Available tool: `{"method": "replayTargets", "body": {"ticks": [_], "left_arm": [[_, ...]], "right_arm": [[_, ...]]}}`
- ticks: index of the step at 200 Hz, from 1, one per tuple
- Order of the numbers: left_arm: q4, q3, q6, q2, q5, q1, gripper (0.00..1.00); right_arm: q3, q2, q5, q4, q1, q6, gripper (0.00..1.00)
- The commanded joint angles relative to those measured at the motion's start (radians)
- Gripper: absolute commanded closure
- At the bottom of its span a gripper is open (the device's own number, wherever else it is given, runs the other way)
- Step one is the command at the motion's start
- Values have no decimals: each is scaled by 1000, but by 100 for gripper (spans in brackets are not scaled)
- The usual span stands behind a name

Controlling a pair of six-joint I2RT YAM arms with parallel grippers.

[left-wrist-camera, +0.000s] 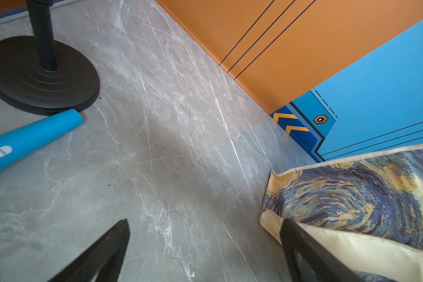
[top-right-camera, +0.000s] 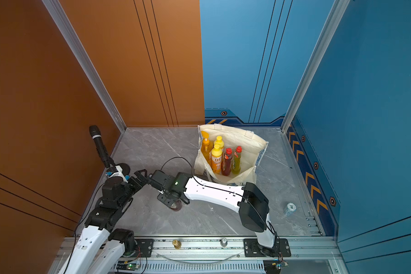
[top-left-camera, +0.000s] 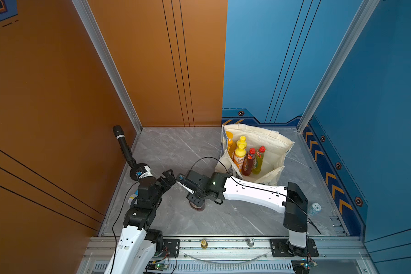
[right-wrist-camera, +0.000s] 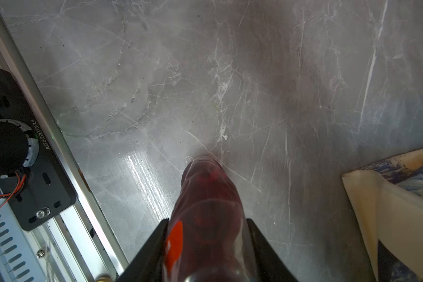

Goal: Pack dish soap into the shopping bag
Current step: Pick up the bottle of dish soap at the center of the board.

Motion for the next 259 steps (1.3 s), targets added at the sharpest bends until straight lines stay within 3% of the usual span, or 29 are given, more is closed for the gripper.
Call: {"method": "replayTargets", "body": {"ticks": [1, 37, 162, 213, 259], "left_arm": [[29, -28, 15, -15, 19, 8, 2], [44, -30, 7, -17, 27, 9, 2], [145, -29, -47, -7, 88, 0, 2], [226, -17, -39, 37, 134, -40, 2], [333, -4, -48, 93, 138, -137, 1]], "right_arm": [[-26, -12, 9, -1, -5, 15, 45], [-25, -6, -9, 1, -10, 18, 47], [-24, -84, 25, -2, -6, 34, 76], [-28, -157, 97, -50, 0, 94, 78], [-39, -274, 169, -134, -11, 187, 79]]}}
